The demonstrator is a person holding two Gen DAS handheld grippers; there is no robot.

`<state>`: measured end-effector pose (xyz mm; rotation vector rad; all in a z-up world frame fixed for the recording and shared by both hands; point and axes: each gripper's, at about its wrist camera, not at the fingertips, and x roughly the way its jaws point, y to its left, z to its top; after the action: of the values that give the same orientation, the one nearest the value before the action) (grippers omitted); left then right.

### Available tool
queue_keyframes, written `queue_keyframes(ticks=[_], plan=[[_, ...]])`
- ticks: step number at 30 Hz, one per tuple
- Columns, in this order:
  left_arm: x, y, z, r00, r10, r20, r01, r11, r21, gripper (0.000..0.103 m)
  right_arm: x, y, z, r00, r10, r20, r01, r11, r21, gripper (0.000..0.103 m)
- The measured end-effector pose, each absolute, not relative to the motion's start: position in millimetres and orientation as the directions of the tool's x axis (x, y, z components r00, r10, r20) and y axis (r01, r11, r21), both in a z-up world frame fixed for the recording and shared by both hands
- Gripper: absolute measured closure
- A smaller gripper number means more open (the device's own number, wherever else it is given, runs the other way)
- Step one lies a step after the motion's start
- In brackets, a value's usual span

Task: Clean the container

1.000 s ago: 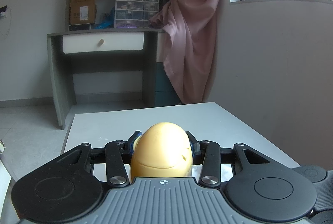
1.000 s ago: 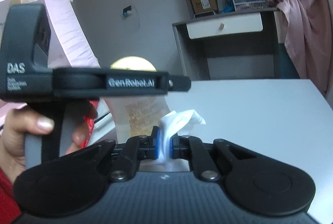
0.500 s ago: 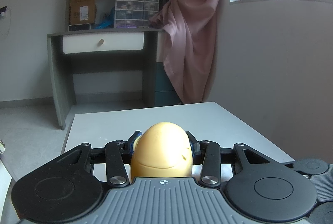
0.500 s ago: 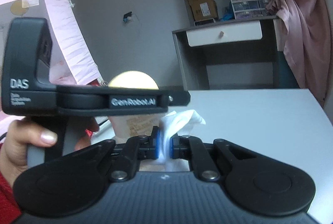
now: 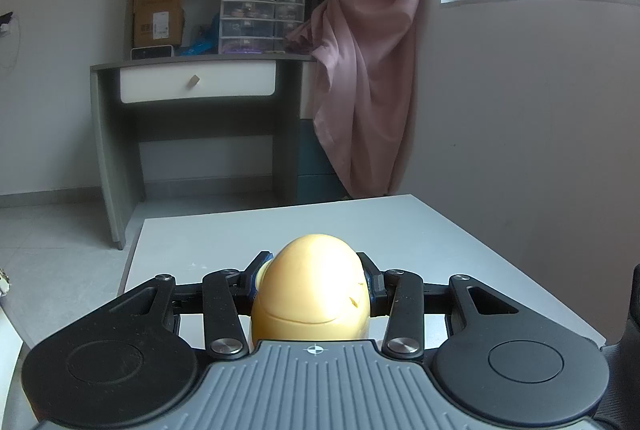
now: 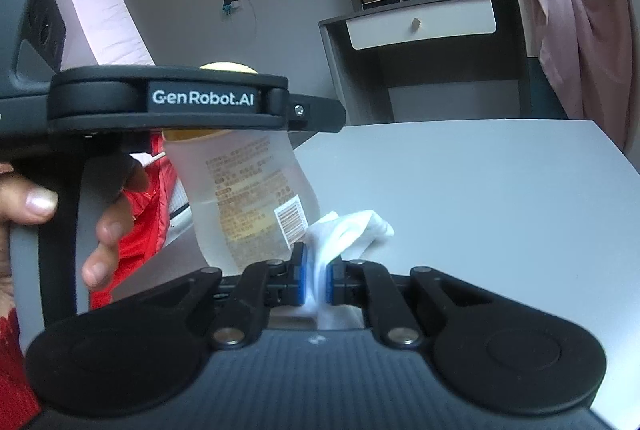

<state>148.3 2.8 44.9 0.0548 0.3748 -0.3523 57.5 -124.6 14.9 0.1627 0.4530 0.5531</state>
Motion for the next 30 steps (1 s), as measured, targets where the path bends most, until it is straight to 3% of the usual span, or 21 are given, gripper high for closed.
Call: queue_keyframes(ticks=[15, 30], plan=[[149, 2, 47, 0.869, -0.324, -0.375, 0.346, 0.938, -0.009, 0.059, 29, -118, 47, 0.768, 0.575, -0.281, -0.537, 0.818, 0.205, 0.094], [157, 0, 51, 0.868, -0.326, -0.375, 0.349, 0.937, -0.005, 0.059, 39, -117, 16, 0.718, 0.592, -0.367, -0.526, 0.806, 0.272, 0.094]])
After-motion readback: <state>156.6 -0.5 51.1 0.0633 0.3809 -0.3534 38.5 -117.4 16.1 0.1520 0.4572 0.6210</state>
